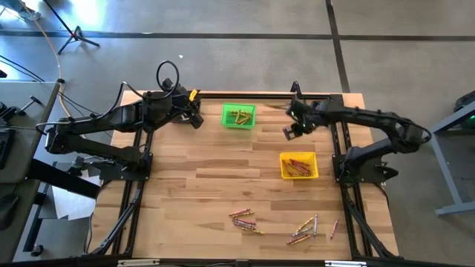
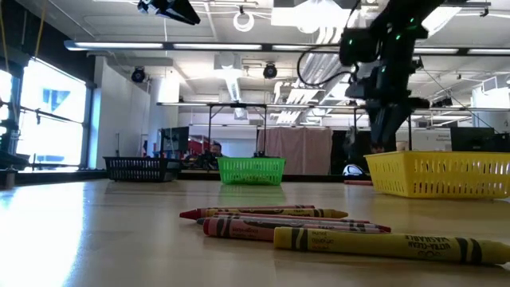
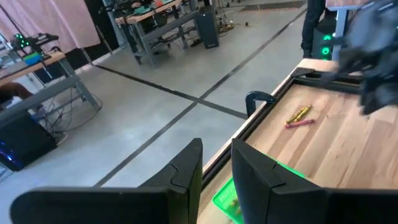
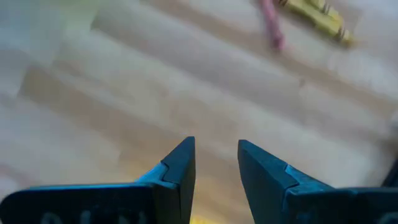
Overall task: Sort crayons
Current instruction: Put the yellow crayon into the green basket
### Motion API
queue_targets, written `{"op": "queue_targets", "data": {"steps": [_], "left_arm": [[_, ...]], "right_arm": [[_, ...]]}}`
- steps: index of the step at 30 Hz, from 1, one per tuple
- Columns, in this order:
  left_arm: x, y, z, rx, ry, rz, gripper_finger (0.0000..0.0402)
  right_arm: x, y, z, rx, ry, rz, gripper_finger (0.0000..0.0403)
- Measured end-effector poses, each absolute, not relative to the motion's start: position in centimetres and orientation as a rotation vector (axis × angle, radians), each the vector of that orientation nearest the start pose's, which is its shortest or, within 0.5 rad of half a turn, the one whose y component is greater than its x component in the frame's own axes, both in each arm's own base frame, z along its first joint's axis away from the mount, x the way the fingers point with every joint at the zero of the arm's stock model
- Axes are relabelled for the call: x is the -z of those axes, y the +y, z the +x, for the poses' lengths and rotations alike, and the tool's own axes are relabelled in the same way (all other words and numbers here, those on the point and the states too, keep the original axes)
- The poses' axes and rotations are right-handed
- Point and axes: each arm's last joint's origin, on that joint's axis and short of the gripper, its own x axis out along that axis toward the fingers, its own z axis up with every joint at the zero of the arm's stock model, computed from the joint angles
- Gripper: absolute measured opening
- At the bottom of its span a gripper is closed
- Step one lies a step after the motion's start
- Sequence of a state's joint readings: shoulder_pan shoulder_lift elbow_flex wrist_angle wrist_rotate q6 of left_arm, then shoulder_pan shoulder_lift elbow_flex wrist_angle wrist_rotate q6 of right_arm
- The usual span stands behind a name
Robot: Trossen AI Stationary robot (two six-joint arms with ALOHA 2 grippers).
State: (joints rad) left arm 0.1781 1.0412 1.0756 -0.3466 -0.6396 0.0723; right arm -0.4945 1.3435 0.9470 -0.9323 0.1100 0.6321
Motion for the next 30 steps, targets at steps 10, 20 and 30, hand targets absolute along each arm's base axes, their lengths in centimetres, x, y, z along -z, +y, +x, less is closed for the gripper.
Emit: {"op": "queue_targets", "data": {"steps": [10, 20, 30], "left_arm": [[-37.1, 5.4, 21.0, -0.761, 0.324, 0.092, 0.0072], [-37.1, 5.4, 21.1, -0.753, 0.325, 0.092, 0.0072], [-37.1, 5.4, 21.1, -0.748, 0.338, 0.125, 0.0072]], "right_arm": [[-17.8, -19.2, 18.6, 0.936, 1.249, 0.802, 0.0105], [-16.2, -21.2, 16.8, 0.872, 1.413, 0.647, 0.0105], [-17.8, -24.0, 15.3, 0.912, 1.331, 0.644, 0.0105]]}}
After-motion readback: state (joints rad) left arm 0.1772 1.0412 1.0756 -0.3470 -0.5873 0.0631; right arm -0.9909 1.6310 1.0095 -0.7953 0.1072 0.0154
